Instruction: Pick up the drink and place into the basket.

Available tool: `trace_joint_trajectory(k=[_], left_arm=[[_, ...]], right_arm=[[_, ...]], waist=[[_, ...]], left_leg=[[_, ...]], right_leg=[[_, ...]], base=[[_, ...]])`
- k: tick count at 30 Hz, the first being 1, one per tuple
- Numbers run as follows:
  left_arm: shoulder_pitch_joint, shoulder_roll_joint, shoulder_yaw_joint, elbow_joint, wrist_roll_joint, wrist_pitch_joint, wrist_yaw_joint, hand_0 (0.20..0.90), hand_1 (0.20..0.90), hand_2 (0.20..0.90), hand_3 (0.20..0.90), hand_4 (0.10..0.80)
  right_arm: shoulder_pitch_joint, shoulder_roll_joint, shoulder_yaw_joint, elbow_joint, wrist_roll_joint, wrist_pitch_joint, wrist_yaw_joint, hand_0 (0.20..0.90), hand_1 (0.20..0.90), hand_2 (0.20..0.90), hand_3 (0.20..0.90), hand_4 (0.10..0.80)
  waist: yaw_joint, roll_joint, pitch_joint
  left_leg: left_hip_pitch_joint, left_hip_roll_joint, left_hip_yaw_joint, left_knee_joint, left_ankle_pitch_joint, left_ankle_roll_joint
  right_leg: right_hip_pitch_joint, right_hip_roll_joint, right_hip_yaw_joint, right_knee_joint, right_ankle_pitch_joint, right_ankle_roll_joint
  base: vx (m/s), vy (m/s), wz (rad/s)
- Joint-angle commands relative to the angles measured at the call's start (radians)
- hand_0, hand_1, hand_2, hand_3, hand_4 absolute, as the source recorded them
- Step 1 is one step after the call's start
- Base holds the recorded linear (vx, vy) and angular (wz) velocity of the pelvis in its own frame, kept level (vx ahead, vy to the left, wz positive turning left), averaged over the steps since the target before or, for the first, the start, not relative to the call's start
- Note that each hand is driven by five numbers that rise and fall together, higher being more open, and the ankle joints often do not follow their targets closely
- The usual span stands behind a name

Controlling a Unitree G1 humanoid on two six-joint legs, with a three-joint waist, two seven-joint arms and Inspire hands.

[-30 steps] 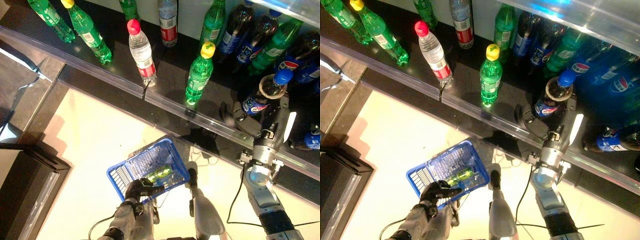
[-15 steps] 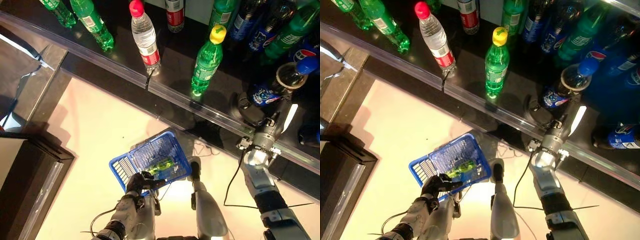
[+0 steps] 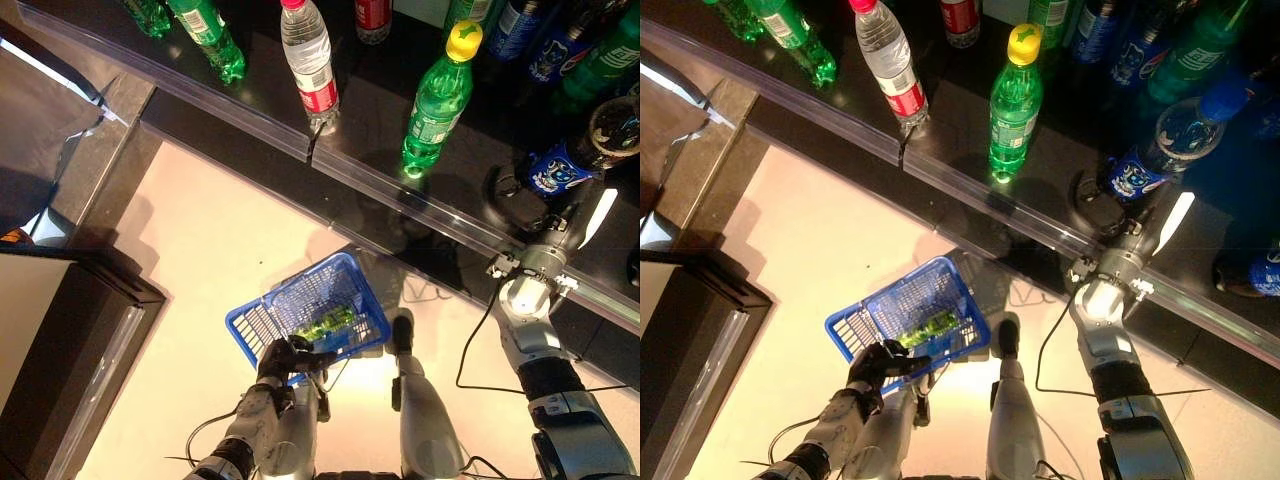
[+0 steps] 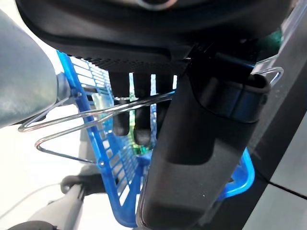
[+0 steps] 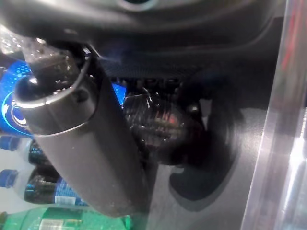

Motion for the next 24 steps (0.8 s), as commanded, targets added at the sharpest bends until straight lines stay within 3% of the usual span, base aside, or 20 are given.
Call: trace_joint_trajectory(k=[1, 17, 24], left_arm=[[0.102, 0.115, -0.018, -0.027, 0.008, -0.05, 0.024, 0.3, 0.3, 0.3, 0.2, 0.1], [0.115, 0.118, -0.008, -0.015, -0.011, -0.067, 0.021, 0.3, 0.3, 0.3, 0.2, 0.1], [0.125, 0.134, 0.049, -0.025, -0.085, -0.103, 0.03, 0.3, 0.3, 0.3, 0.2, 0.1]], right_arm=[[-0.092, -0.102, -0.075, -0.086, -0.01, -0.102, -0.035, 0.3, 0.3, 0.3, 0.2, 0.1], [-0.082, -0.145, -0.117, -0.101, -0.002, -0.126, -0.067, 0.3, 0.3, 0.3, 0.2, 0.1], [-0.061, -0.156, -0.136, -0.118, -0.01, -0.138, -0.055, 0.3, 0.3, 0.3, 0.2, 0.1]], waist=[[0.015, -0.03, -0.036], [0.014, -0.034, -0.052], [0.016, -0.037, -0.066]], left_leg=[[-0.093, -0.017, -0.033, 0.138, -0.001, 0.001], [-0.075, -0.015, -0.028, 0.12, 0.002, 0.001], [-0.057, -0.018, -0.031, 0.102, 0.005, 0.002]], right_leg=[[-0.029, -0.044, -0.063, 0.166, -0.109, -0.041], [-0.016, -0.044, -0.071, 0.159, -0.109, -0.041], [0.0, -0.044, -0.074, 0.148, -0.108, -0.039]], base=[[0.0, 0.0, 0.0], [0.0, 0.0, 0.0], [-0.007, 0.01, 0.03]])
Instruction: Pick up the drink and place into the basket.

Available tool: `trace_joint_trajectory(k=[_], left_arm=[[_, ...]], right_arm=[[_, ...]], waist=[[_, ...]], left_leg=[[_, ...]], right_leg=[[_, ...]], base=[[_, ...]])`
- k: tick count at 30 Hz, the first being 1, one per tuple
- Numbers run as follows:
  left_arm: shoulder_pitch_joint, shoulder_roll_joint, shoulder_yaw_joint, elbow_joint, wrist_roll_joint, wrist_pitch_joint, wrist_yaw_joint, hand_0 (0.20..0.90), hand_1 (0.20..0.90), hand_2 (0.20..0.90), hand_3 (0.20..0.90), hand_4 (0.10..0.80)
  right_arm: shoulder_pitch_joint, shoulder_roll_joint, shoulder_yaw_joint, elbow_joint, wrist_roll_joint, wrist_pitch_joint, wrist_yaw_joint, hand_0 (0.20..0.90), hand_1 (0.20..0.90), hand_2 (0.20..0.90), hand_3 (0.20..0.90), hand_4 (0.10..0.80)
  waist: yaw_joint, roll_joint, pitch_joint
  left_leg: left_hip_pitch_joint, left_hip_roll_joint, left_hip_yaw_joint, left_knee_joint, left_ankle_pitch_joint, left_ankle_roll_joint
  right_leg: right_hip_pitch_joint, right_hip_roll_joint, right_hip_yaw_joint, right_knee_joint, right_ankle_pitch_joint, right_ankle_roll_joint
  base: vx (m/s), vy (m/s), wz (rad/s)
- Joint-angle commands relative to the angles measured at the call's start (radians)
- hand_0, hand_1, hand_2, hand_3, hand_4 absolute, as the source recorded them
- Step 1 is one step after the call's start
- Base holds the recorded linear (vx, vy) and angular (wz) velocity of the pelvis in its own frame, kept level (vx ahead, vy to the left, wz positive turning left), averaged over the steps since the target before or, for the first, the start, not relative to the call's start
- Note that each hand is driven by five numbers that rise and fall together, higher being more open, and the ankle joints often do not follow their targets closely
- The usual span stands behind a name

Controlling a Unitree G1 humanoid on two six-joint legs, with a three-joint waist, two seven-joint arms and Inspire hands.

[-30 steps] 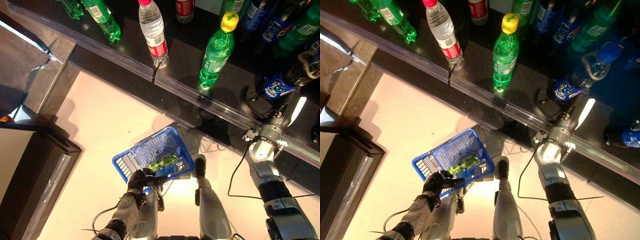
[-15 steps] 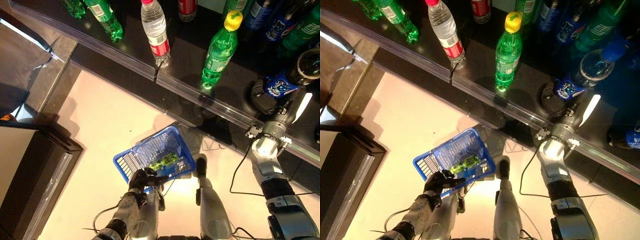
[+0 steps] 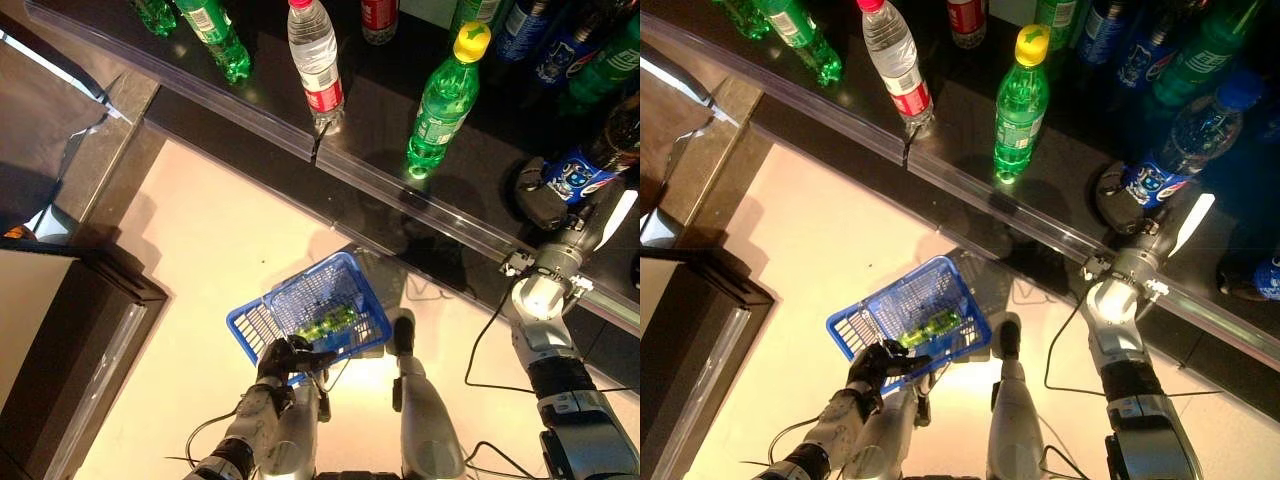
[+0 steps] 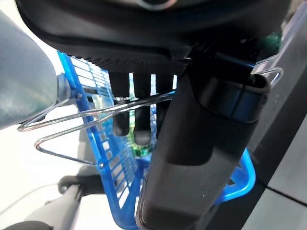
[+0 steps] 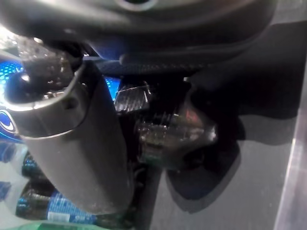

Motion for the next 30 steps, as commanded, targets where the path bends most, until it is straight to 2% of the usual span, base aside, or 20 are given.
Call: trace_joint_trajectory(k=[1, 9, 14, 20, 24, 30], left_arm=[[0.127, 0.136, 0.053, -0.033, -0.054, -0.105, 0.033, 0.3, 0.3, 0.3, 0.2, 0.1], [0.133, 0.152, 0.177, -0.1, -0.148, -0.155, 0.057, 0.3, 0.3, 0.3, 0.2, 0.1], [0.149, 0.162, 0.245, -0.185, -0.156, -0.166, 0.061, 0.3, 0.3, 0.3, 0.2, 0.1], [0.189, 0.149, 0.291, -0.252, -0.125, -0.168, 0.039, 0.3, 0.3, 0.3, 0.2, 0.1], [0.218, 0.136, 0.294, -0.27, -0.096, -0.164, 0.025, 0.3, 0.3, 0.3, 0.2, 0.1], [0.249, 0.126, 0.287, -0.318, -0.071, -0.147, 0.019, 0.3, 0.3, 0.3, 0.2, 0.1]], right_arm=[[-0.057, -0.122, -0.098, -0.151, -0.031, -0.138, -0.04, 0.3, 0.3, 0.3, 0.2, 0.1], [0.022, -0.096, -0.107, -0.249, -0.059, -0.124, 0.006, 0.3, 0.3, 0.3, 0.2, 0.1], [0.097, -0.047, -0.113, -0.353, -0.086, -0.131, 0.049, 0.3, 0.3, 0.3, 0.2, 0.1], [0.228, 0.034, -0.103, -0.498, -0.074, -0.167, 0.218, 0.3, 0.3, 0.3, 0.2, 0.1], [0.287, 0.05, -0.089, -0.573, 0.019, -0.165, 0.355, 0.3, 0.3, 0.3, 0.2, 0.1], [0.347, 0.081, -0.05, -0.662, 0.173, -0.1, 0.567, 0.3, 0.3, 0.3, 0.2, 0.1]], waist=[[0.009, -0.039, -0.07], [0.003, -0.053, -0.112], [0.0, -0.072, -0.153], [-0.004, -0.1, -0.216], [-0.003, -0.111, -0.262], [-0.002, -0.118, -0.315]], left_leg=[[-0.055, -0.014, -0.024, 0.1, 0.001, 0.0], [-0.005, -0.009, -0.017, 0.057, 0.003, -0.001], [0.038, -0.006, -0.019, 0.019, 0.002, 0.003], [0.098, -0.002, -0.018, -0.034, 0.002, 0.008], [0.132, 0.004, -0.012, -0.044, -0.006, 0.01], [0.162, 0.012, -0.006, -0.033, -0.025, 0.012]], right_leg=[[-0.004, -0.036, -0.064, 0.144, -0.108, -0.04], [0.042, -0.038, -0.061, 0.11, -0.107, -0.033], [0.084, -0.035, -0.056, 0.08, -0.104, -0.024], [0.15, -0.027, -0.045, 0.024, -0.092, -0.012], [0.189, -0.023, -0.043, 0.007, -0.094, -0.01], [0.227, -0.013, -0.038, 0.005, -0.111, -0.015]], base=[[-0.005, 0.039, 0.05], [0.006, 0.039, 0.05], [0.043, 0.003, 0.03], [0.052, -0.008, 0.06], [0.084, -0.004, 0.01], [0.088, 0.001, 0.01]])
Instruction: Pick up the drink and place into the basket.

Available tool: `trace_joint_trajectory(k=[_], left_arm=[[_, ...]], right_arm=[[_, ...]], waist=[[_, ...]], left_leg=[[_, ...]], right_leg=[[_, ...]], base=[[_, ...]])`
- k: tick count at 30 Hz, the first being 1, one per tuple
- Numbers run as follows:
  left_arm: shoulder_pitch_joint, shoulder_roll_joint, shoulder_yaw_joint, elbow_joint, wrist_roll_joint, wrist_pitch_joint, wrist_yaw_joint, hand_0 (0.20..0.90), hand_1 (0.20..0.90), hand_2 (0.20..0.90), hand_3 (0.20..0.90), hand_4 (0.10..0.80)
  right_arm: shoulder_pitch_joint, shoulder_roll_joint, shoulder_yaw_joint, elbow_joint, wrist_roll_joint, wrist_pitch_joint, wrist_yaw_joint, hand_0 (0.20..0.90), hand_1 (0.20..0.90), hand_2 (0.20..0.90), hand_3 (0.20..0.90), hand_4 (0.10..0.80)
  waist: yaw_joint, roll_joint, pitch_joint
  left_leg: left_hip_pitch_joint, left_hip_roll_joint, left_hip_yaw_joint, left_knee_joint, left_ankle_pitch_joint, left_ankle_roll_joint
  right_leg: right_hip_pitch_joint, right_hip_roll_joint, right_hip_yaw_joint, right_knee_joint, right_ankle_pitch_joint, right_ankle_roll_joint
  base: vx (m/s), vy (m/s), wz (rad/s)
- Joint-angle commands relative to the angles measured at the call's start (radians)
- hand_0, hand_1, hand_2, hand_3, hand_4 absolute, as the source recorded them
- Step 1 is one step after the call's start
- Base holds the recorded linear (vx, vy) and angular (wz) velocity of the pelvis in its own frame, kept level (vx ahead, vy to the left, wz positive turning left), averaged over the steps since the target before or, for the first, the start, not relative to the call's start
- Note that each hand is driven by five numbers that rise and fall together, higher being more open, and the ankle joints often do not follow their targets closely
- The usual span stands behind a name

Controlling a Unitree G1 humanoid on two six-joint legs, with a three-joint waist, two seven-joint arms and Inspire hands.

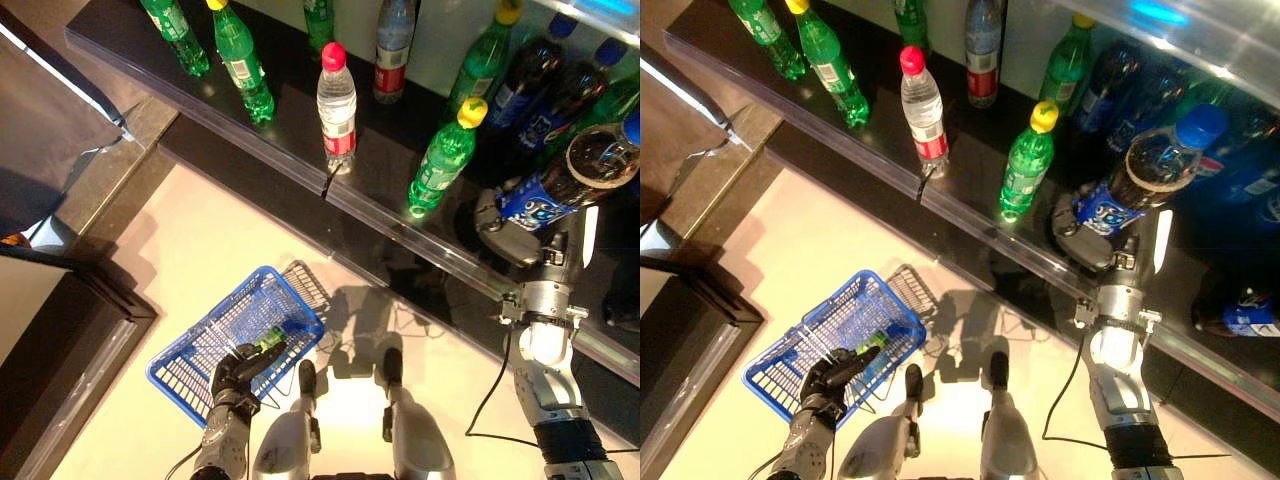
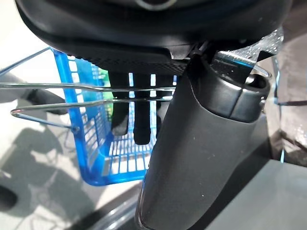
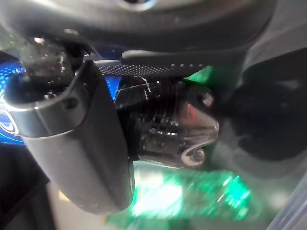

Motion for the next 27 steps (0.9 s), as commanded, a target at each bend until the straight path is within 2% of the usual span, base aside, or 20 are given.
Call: trace_joint_trajectory(k=[1, 5, 8, 14, 21, 27], left_arm=[[0.068, 0.101, 0.013, -0.131, 0.058, -0.138, -0.028, 0.3, 0.3, 0.3, 0.2, 0.1], [0.097, 0.104, -0.006, -0.246, 0.062, -0.127, -0.032, 0.3, 0.3, 0.3, 0.2, 0.1], [0.113, 0.127, -0.023, -0.374, 0.054, -0.117, -0.038, 0.3, 0.3, 0.3, 0.2, 0.1], [0.124, 0.183, -0.028, -0.613, 0.023, -0.067, -0.022, 0.3, 0.3, 0.3, 0.2, 0.1], [0.147, 0.229, -0.012, -0.776, 0.035, -0.036, -0.02, 0.3, 0.3, 0.3, 0.2, 0.1], [0.148, 0.265, -0.015, -0.88, 0.015, 0.013, -0.076, 0.3, 0.3, 0.3, 0.2, 0.1]], right_arm=[[0.025, 0.002, 0.005, -0.224, 0.13, -0.088, 0.142, 0.3, 0.3, 0.3, 0.2, 0.1], [0.088, 0.042, 0.094, -0.281, 0.208, 0.006, 0.288, 0.3, 0.3, 0.3, 0.2, 0.1], [0.118, 0.049, 0.168, -0.304, 0.203, 0.04, 0.338, 0.3, 0.3, 0.3, 0.2, 0.1], [0.137, 0.046, 0.242, -0.31, 0.2, 0.068, 0.376, 0.3, 0.3, 0.3, 0.2, 0.1], [0.167, 0.006, 0.291, -0.304, 0.12, 0.092, 0.419, 0.3, 0.3, 0.3, 0.2, 0.1], [0.137, -0.042, 0.322, -0.29, 0.042, 0.108, 0.374, 0.3, 0.3, 0.3, 0.2, 0.1]], waist=[[0.005, -0.029, -0.277], [0.009, -0.029, -0.293], [0.015, -0.026, -0.294], [0.033, -0.02, -0.293], [0.055, -0.023, -0.296], [0.079, -0.026, -0.298]], left_leg=[[-0.038, 0.007, 0.015, 0.085, -0.046, 0.011], [-0.021, 0.011, 0.011, 0.081, -0.046, 0.012], [-0.017, 0.013, 0.007, 0.08, -0.042, 0.012], [-0.01, 0.01, -0.006, 0.076, -0.036, 0.012], [-0.008, 0.003, -0.03, 0.076, -0.034, 0.011], [-0.003, -0.004, -0.057, 0.07, -0.032, 0.012]], right_leg=[[0.006, -0.019, 0.001, 0.127, -0.121, -0.024], [0.024, -0.018, 0.005, 0.121, -0.123, -0.025], [0.034, -0.018, -0.001, 0.121, -0.127, -0.026], [0.054, -0.021, -0.022, 0.121, -0.136, -0.028], [0.07, -0.024, -0.044, 0.12, -0.141, -0.028], [0.086, -0.026, -0.061, 0.112, -0.141, -0.026]], base=[[0.088, 0.007, 0.0], [0.051, 0.014, -0.04], [0.001, 0.008, -0.01], [0.0, 0.0, 0.0], [0.0, 0.0, 0.03], [0.017, -0.014, 0.13]])
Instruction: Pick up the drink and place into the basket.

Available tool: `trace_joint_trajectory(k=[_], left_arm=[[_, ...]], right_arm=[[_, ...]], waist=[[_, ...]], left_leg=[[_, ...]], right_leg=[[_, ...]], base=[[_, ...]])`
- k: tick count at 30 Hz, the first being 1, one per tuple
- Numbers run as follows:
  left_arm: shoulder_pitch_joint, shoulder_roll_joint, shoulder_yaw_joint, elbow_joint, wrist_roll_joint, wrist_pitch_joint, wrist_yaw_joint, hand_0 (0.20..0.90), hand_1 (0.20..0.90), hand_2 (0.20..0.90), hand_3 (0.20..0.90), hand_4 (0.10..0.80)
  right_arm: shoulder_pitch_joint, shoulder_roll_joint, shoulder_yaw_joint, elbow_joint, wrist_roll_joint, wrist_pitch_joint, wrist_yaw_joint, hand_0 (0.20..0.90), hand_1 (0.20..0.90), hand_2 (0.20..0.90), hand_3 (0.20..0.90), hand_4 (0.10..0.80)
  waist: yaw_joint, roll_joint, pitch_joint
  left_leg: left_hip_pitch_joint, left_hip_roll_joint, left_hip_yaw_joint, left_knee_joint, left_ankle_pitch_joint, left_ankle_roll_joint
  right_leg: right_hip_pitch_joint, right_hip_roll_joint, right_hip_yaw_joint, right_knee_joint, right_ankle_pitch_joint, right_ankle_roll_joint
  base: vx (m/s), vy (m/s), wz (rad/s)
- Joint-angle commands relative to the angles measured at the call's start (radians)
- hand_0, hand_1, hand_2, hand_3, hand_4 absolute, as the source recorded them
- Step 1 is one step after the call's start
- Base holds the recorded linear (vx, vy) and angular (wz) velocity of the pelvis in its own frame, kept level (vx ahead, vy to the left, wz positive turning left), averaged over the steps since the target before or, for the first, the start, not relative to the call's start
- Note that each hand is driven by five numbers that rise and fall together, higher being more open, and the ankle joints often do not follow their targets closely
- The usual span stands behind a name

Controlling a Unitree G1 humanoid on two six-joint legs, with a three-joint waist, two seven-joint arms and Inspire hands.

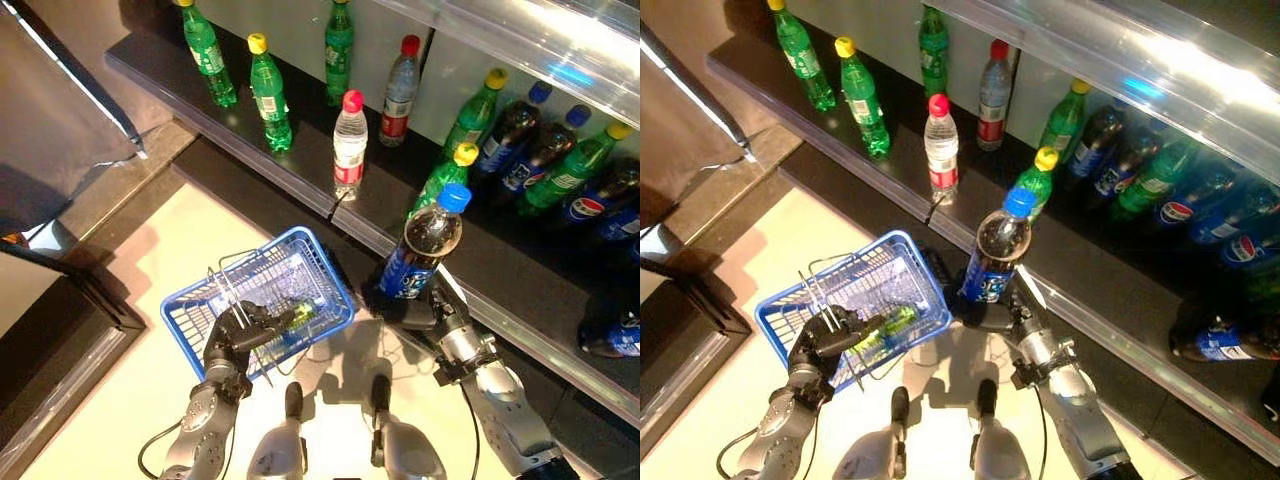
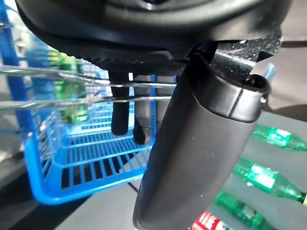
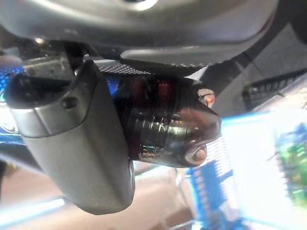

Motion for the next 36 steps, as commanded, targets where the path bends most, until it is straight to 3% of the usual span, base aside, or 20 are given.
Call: trace_joint_trajectory(k=[1, 6, 12, 15, 21, 30, 36], left_arm=[[-0.019, 0.103, 0.049, -0.272, -0.001, -0.101, -0.089, 0.3, 0.3, 0.3, 0.2, 0.1], [-0.034, 0.123, 0.005, -0.373, -0.045, -0.046, -0.161, 0.3, 0.3, 0.3, 0.2, 0.1], [-0.066, 0.156, -0.03, -0.429, -0.075, -0.015, -0.203, 0.3, 0.3, 0.3, 0.2, 0.1], [-0.081, 0.164, -0.05, -0.448, -0.081, 0.005, -0.202, 0.3, 0.3, 0.3, 0.2, 0.1], [-0.103, 0.151, -0.09, -0.446, -0.088, 0.029, -0.206, 0.3, 0.3, 0.3, 0.2, 0.1], [-0.169, 0.154, -0.167, -0.48, -0.159, 0.043, -0.29, 0.3, 0.3, 0.3, 0.2, 0.1], [-0.199, 0.17, -0.196, -0.514, -0.228, 0.071, -0.374, 0.3, 0.3, 0.3, 0.2, 0.1]], right_arm=[[-0.049, -0.009, 0.059, -0.168, -0.03, -0.12, 0.0, 0.3, 0.3, 0.3, 0.2, 0.1], [-0.116, -0.022, 0.112, -0.127, -0.076, -0.11, -0.042, 0.3, 0.3, 0.3, 0.2, 0.1], [-0.18, -0.009, 0.194, -0.069, -0.023, -0.013, -0.032, 0.3, 0.3, 0.3, 0.2, 0.1], [-0.213, 0.038, 0.237, -0.052, 0.089, 0.018, -0.029, 0.3, 0.3, 0.3, 0.2, 0.1], [-0.262, 0.142, 0.297, -0.008, 0.173, -0.002, -0.031, 0.3, 0.3, 0.3, 0.2, 0.1], [-0.325, 0.229, 0.387, 0.149, 0.082, -0.021, -0.1, 0.3, 0.3, 0.3, 0.2, 0.1], [-0.351, 0.202, 0.41, 0.291, -0.045, -0.012, -0.166, 0.3, 0.3, 0.3, 0.2, 0.1]], waist=[[0.031, -0.007, -0.242], [0.065, -0.001, -0.239], [0.096, 0.001, -0.241], [0.114, -0.001, -0.242], [0.138, 0.002, -0.241], [0.159, 0.019, -0.219], [0.169, 0.023, -0.209]], left_leg=[[-0.042, -0.014, -0.028, 0.069, -0.029, 0.017], [-0.047, -0.021, -0.055, 0.07, -0.027, 0.018], [-0.045, -0.03, -0.089, 0.062, -0.023, 0.02], [-0.043, -0.035, -0.11, 0.06, -0.021, 0.022], [-0.046, -0.04, -0.131, 0.06, -0.018, 0.024], [-0.078, -0.056, -0.157, 0.069, -0.007, 0.028], [-0.088, -0.064, -0.167, 0.067, -0.004, 0.031]], right_leg=[[0.028, -0.027, -0.033, 0.119, -0.135, -0.02], [0.037, -0.033, -0.056, 0.114, -0.134, -0.017], [0.05, -0.041, -0.08, 0.11, -0.133, -0.014], [0.056, -0.042, -0.091, 0.109, -0.132, -0.014], [0.059, -0.042, -0.102, 0.108, -0.13, -0.015], [0.035, -0.053, -0.112, 0.117, -0.121, -0.015], [0.029, -0.062, -0.12, 0.114, -0.113, -0.012]], base=[[0.014, -0.013, 0.15], [-0.003, -0.001, 0.13], [0.008, 0.005, 0.21], [0.028, -0.006, 0.19], [0.01, -0.002, 0.12], [-0.028, 0.013, 0.09], [-0.019, 0.008, 0.02]])
